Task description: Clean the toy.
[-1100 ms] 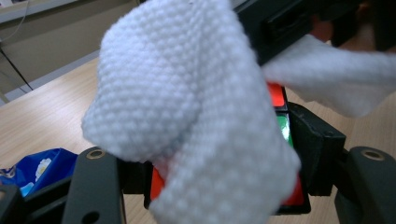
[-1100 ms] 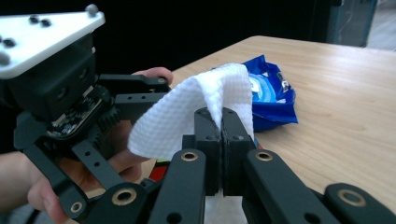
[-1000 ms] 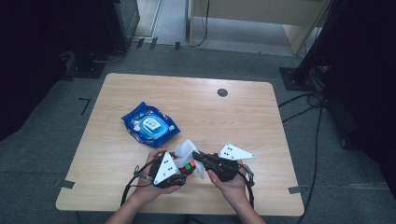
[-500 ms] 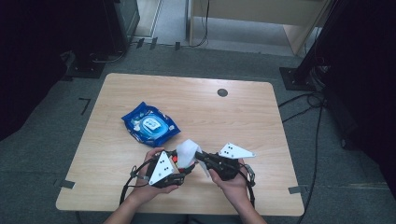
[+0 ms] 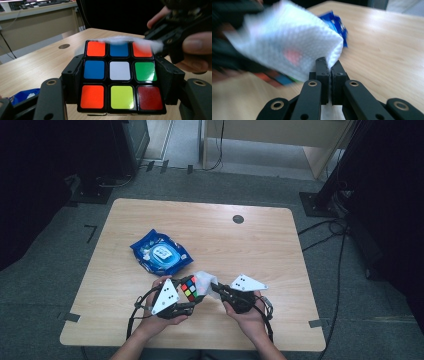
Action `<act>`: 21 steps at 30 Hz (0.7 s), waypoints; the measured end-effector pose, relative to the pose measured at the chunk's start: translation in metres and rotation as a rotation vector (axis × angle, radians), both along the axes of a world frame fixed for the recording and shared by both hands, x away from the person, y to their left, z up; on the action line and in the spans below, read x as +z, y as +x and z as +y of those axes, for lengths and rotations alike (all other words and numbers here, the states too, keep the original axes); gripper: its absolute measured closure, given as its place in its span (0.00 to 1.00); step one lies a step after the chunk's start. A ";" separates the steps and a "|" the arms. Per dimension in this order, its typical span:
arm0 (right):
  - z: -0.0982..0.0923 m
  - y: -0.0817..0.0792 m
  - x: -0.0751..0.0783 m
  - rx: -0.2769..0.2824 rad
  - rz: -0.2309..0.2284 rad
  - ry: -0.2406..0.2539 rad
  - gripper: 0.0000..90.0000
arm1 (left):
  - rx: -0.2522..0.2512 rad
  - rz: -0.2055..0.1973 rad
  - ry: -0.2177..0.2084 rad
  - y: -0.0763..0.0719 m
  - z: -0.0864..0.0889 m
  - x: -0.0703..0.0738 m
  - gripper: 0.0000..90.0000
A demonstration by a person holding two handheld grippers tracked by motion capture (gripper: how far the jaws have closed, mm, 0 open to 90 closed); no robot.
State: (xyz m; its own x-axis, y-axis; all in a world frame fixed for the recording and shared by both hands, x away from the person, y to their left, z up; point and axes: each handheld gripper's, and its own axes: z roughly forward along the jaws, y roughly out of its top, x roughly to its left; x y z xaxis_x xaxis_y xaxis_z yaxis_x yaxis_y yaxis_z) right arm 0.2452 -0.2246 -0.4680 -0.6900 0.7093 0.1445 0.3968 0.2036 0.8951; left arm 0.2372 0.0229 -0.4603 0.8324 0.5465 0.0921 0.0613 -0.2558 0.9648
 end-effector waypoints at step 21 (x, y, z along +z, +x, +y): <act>-0.020 -0.003 0.010 -0.048 -0.198 0.023 0.97 | 0.005 -0.006 0.012 -0.002 -0.005 -0.002 0.38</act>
State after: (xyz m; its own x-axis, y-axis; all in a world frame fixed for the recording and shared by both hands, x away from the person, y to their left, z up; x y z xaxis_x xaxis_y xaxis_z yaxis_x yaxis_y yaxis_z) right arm 0.2421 -0.2446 -0.4577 -0.6719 0.7402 0.0257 0.2214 0.1676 0.9607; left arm 0.2355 0.0181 -0.4626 0.8288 0.5498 0.1038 0.0566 -0.2669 0.9621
